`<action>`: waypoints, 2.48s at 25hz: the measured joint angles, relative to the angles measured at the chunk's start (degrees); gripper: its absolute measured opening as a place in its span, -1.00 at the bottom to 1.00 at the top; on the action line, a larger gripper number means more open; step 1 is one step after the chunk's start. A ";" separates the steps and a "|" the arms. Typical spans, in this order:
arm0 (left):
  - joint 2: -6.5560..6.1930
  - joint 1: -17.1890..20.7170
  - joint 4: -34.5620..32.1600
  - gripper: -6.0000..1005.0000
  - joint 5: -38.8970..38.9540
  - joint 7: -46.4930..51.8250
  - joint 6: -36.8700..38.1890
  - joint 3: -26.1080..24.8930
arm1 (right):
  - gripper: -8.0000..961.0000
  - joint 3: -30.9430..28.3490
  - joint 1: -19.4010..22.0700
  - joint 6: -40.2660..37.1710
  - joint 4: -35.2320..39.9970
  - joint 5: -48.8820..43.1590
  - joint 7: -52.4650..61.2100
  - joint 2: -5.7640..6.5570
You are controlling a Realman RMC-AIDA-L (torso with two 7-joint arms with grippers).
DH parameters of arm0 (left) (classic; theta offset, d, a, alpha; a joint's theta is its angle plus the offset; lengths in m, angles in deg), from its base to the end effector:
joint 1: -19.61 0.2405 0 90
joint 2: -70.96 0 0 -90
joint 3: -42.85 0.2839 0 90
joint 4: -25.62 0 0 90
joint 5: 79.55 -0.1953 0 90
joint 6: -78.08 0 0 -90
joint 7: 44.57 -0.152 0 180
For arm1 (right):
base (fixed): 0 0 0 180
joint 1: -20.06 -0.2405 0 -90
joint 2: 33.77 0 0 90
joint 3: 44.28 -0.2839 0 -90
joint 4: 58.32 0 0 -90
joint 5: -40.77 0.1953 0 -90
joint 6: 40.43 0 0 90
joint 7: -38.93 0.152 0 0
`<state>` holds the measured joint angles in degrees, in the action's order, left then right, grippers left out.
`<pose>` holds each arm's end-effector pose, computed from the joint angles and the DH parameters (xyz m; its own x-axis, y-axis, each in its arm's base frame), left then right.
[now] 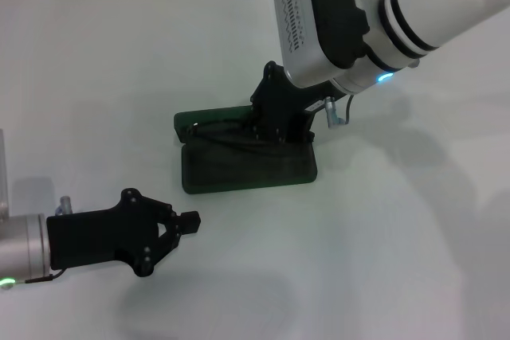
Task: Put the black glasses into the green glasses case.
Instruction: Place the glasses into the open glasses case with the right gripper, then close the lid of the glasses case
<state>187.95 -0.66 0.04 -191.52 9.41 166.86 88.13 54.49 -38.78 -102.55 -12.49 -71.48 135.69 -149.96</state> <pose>-0.3324 0.2546 -0.0484 0.8616 0.2345 0.4502 0.3443 -0.9217 -0.1789 0.0861 0.4029 -0.1144 0.9528 0.2779 0.1225 0.2886 -0.9542 -0.0794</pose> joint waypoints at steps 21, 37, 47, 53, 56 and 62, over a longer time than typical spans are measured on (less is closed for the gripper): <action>-0.18 -0.03 -0.09 -0.88 0.00 0.25 0.00 0.59 | -0.54 0.57 -0.07 0.19 0.75 -0.52 1.22 0.00; -0.22 0.26 -0.08 -0.87 0.06 0.36 0.00 0.59 | -0.47 -1.98 7.87 -4.44 10.55 0.89 1.50 0.01; -0.17 -0.40 -0.08 -0.87 0.52 0.46 -0.01 0.28 | -0.47 -17.77 21.00 -10.70 14.09 7.20 -4.07 0.38; -0.01 -0.85 -0.08 -0.87 0.69 1.18 0.00 0.23 | -0.45 -32.29 29.40 -20.59 11.50 14.02 -11.76 0.56; 0.18 -1.13 -0.08 -0.86 0.76 1.86 0.00 0.20 | -0.34 -41.29 33.28 -26.23 4.71 15.96 -17.62 0.81; 0.38 -2.36 -0.08 -0.86 1.07 3.48 -0.03 -0.05 | 0.22 -50.34 36.24 -32.25 -8.36 15.91 -29.10 1.68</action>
<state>188.33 -3.03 -0.04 -190.45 12.89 166.82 88.08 4.15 -2.54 -134.80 -20.85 -55.57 106.59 -148.29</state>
